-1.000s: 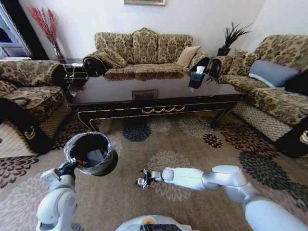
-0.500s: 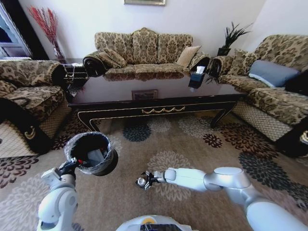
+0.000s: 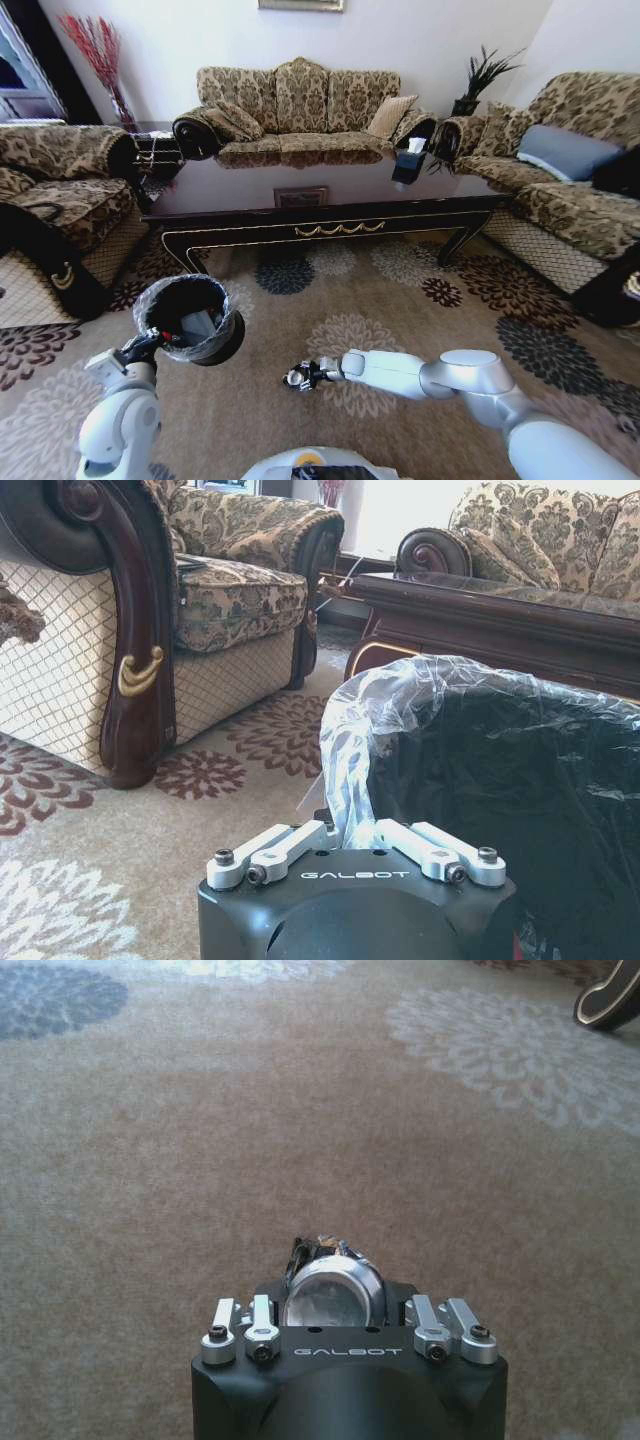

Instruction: Move to the front of the table and pick up the trash from the floor, then place it into the trash bin.

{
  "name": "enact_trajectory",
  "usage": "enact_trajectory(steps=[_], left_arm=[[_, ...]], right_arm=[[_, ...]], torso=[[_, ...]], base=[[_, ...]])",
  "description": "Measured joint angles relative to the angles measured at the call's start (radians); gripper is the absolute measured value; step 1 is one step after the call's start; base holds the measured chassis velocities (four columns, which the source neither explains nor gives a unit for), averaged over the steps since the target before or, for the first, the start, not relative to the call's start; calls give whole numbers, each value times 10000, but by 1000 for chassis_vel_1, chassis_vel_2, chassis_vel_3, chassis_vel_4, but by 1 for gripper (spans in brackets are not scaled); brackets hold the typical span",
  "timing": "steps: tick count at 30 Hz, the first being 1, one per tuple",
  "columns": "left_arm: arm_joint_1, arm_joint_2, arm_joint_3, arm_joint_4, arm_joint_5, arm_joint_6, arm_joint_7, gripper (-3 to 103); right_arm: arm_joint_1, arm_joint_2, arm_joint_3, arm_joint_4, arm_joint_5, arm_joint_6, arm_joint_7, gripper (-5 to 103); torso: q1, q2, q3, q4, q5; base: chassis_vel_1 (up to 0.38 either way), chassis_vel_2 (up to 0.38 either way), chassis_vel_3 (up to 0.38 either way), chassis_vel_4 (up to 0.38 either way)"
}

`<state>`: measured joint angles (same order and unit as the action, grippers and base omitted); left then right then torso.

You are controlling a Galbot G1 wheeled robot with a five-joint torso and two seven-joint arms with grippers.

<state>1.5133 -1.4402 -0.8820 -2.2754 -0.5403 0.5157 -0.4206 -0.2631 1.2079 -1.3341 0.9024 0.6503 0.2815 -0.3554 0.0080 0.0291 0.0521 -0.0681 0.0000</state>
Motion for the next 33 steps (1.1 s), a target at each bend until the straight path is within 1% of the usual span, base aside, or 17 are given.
enact_trajectory(steps=[1,2,3,8,11,13,14,17,18,20,23,24,25,26,29,30,33], left_arm=[[-4,1,7,-1,-3,0,1,3],[-6,0,13,3,-6,0,1,3],[-9,0,22,17,-6,0,0,3],[-41,1,65,66,-2,5,-2,3],[-73,-1,98,67,9,23,-5,3],[-95,1,141,62,6,56,-5,3],[-95,1,141,62,6,56,-5,3],[-94,38,131,48,2,63,-7,3],[-87,48,122,44,0,63,-7,3],[-76,58,113,42,-1,63,-7,3],[-30,83,81,37,-12,63,-8,3],[-30,83,81,37,-12,63,-8,3],[-17,87,68,33,-12,64,-8,3],[-6,91,63,29,-17,64,-9,3],[16,110,44,27,-33,62,-8,3],[16,110,44,27,-33,62,-8,3],[9,118,38,27,-49,54,-7,3]], right_arm=[[26,-39,12,59,5,2,-6,50],[67,-108,35,159,33,7,-15,50],[169,-220,90,346,116,3,-24,44],[671,-701,255,966,498,-4,-91,37],[894,-904,238,1197,594,-14,-213,35],[1066,-1090,204,1416,645,-15,-363,27],[1066,-1090,204,1416,645,-15,-363,27],[967,-1080,196,1384,749,58,-365,13],[917,-1040,195,1324,737,102,-364,18],[858,-976,194,1238,696,150,-363,18],[612,-637,172,898,517,297,-349,33],[612,-637,172,898,517,297,-349,33],[558,-545,164,809,470,338,-306,40],[511,-472,152,735,435,362,-258,40],[437,-367,118,569,409,366,-172,56],[437,-367,118,569,409,366,-172,56],[414,-408,87,507,409,330,-171,73]], torso=[[0,0,0,2,0],[0,0,1,2,1],[0,-1,1,3,1],[0,0,1,1,0],[0,-1,0,2,-1],[0,-1,0,1,-1],[0,-1,0,1,-1],[0,0,0,2,-1],[0,0,0,1,0],[0,-1,1,2,1],[0,-1,1,3,0],[0,-1,1,3,0],[0,0,0,3,-1],[0,0,0,4,0],[0,-1,0,3,0],[0,-1,0,3,0],[0,0,0,3,0]], base=[[0,0,0,0],[0,0,0,0],[0,0,0,0],[0,0,0,0],[0,0,0,0],[0,0,0,0],[0,0,0,0],[0,0,0,0],[0,0,0,0],[0,0,0,0],[0,0,0,0],[0,0,0,0],[0,0,0,0],[0,0,0,0],[0,0,0,0],[0,0,0,0],[0,0,0,0]])
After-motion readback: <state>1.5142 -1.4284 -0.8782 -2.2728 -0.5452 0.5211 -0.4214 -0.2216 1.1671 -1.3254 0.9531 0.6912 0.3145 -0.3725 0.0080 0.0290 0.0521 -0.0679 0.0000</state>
